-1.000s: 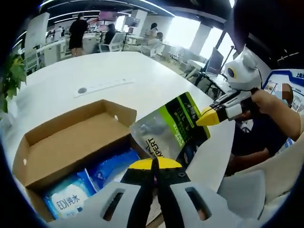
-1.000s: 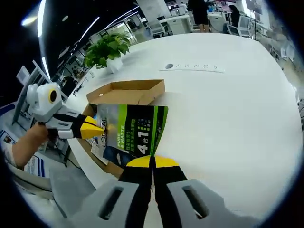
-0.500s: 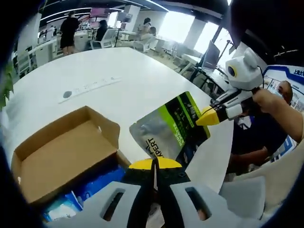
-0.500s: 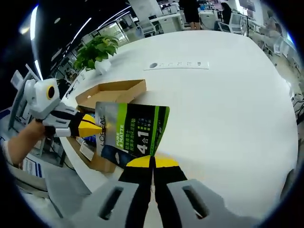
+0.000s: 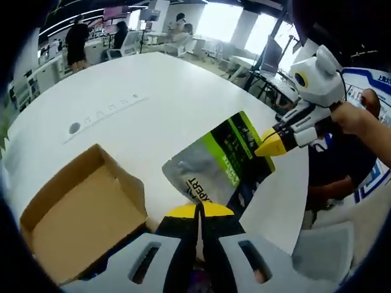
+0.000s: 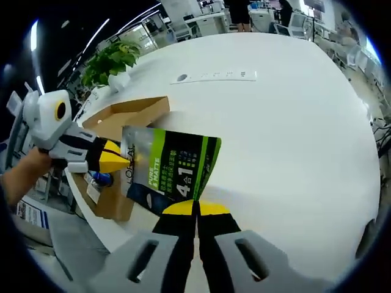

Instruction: Operate the shoe box by opening the lid, removing the specified soft item, and placing it in the target area until the item is outside and the box remains undamaged.

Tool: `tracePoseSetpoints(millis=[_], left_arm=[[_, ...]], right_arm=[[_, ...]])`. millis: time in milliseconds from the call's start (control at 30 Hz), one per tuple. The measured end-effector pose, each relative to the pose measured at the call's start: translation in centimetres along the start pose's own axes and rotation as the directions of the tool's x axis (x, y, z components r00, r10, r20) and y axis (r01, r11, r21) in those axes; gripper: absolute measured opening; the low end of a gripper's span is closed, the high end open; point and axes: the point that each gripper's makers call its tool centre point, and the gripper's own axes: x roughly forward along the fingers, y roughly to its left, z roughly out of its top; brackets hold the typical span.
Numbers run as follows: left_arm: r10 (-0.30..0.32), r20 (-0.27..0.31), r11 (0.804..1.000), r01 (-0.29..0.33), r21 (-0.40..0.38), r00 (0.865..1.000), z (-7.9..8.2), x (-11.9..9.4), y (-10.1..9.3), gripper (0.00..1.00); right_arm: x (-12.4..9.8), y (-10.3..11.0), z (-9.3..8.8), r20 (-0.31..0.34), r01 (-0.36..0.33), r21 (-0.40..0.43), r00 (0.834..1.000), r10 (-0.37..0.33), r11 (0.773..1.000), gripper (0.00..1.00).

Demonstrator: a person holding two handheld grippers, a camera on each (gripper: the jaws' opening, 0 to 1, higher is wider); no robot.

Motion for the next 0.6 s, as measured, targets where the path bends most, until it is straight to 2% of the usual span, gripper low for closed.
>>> tracePoseSetpoints(millis=[167, 367, 500, 600], left_arm=[[0.017, -0.038, 0.997, -0.014, 0.075, 0.999, 0.0, 1.1, 0.1, 0.0], [0.057, -0.095, 0.975, -0.035, 0.218, 0.994, -0.2, 2.5, 0.2, 0.0], [0.057, -0.113, 0.978, -0.032, 0.208, 0.992, -0.6, 3.3, 0.6, 0.0], [0.075, -0.131, 0.97, -0.042, 0.239, 0.988, -0.9, 3.7, 0.8, 0.0]], right_arm=[[0.7, -1.0, 0.0, -0.008, 0.021, -0.004, 1.0, -0.021, 1.0, 0.0], [1.5, -1.9, 0.0, -0.006, 0.042, -0.008, 0.999, -0.042, 0.999, 0.0], [2.2, -2.5, -0.1, -0.009, 0.048, -0.013, 0.999, -0.048, 0.999, 0.0], [2.7, -2.6, -0.1, -0.003, 0.046, -0.018, 0.999, -0.046, 0.999, 0.0]])
